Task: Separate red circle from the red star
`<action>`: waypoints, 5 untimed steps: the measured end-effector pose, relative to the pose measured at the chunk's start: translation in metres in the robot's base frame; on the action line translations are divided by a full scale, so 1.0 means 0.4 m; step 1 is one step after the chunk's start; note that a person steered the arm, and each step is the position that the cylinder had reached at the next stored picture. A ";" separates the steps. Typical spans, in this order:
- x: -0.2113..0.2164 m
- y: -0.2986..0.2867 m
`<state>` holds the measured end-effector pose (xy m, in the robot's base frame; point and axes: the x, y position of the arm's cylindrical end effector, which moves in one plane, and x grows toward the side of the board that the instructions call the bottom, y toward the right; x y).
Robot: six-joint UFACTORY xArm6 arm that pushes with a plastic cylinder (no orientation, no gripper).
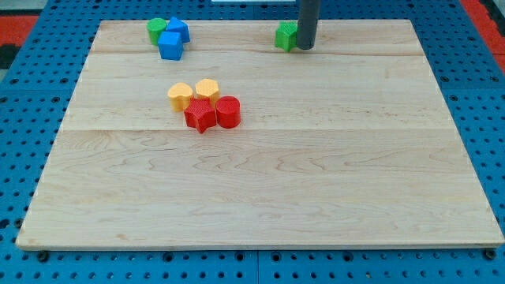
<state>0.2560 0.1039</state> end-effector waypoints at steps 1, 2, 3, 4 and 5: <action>-0.047 0.021; -0.068 -0.184; -0.069 -0.423; -0.037 -0.456; 0.107 -0.423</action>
<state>0.2986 -0.0655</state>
